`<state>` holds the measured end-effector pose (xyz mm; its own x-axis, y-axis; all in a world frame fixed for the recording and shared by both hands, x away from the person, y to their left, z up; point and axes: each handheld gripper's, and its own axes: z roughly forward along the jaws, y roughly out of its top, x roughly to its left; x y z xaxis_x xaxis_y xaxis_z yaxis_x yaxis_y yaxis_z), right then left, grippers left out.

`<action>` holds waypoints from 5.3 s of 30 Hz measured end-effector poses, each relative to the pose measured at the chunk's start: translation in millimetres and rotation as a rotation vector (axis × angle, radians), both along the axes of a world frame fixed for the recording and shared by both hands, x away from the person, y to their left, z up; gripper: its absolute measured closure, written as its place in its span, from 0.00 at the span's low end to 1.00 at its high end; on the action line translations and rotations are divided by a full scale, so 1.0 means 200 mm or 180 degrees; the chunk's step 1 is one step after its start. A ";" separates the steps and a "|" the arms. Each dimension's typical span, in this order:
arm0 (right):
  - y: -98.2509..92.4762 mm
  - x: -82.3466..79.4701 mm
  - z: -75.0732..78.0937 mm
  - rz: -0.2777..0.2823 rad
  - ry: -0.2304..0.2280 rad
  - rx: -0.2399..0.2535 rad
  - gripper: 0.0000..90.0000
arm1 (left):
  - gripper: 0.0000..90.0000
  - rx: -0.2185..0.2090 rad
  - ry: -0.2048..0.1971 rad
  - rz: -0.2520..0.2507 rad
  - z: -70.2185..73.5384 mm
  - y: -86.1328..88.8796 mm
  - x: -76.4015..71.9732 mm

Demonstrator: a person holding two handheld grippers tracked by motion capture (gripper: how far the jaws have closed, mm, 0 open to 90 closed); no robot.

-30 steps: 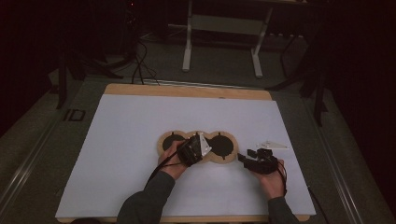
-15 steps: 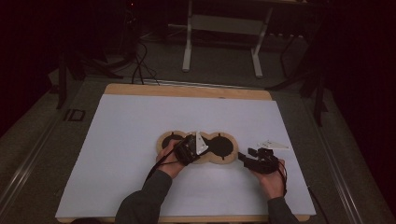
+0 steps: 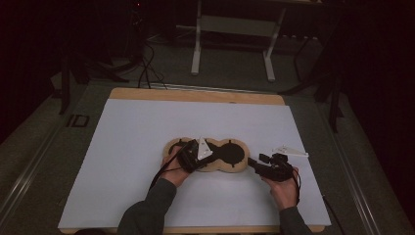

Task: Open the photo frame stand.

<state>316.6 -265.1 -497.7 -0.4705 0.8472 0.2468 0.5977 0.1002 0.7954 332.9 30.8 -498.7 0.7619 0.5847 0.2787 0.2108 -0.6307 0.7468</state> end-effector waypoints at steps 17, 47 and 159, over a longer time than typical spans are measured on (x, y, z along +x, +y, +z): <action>0.07 0.05 0.01 0.0133 0.0253 0.0306 0.35 | 0.80 -0.0367 -0.0021 -0.0061 0.01 0.09 -0.03; 0.10 0.10 -0.02 0.0353 0.0716 0.0979 0.47 | 0.65 -0.0846 0.0249 -0.0171 0.01 0.20 -0.08; 0.10 0.00 0.07 0.0949 0.0023 0.0307 0.66 | 0.41 -0.1228 0.1059 0.0572 -0.11 0.81 -0.07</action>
<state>315.6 -244.5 -484.2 -0.6926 0.6446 0.3236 0.5590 0.1961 0.8056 319.5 193.7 -520.2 0.6510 0.7261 -0.2213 0.5548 -0.2561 0.7915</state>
